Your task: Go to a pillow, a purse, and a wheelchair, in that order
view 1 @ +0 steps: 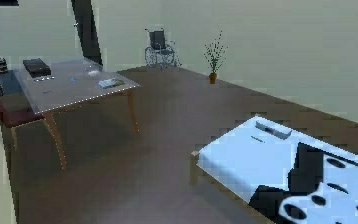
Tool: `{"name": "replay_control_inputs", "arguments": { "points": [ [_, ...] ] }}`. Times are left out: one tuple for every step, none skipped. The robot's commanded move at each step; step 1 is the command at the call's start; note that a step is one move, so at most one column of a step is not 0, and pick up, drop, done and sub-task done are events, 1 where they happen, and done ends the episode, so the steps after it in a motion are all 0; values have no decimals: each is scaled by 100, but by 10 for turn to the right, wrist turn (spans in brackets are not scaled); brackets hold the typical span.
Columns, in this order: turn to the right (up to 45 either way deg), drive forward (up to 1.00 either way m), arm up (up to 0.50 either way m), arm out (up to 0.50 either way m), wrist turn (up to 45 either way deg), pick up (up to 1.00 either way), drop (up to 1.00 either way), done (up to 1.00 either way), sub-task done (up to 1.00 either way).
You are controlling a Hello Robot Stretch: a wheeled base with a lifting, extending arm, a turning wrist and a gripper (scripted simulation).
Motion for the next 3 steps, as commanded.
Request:
{"name": "replay_control_inputs", "arguments": {
  "points": [
    [0,25,0,0,0,0,0,0,0],
    [-210,0,0,0,0,0,0,0,0],
    [0,90,0,0,0,0,0,0,0]
  ]
}}
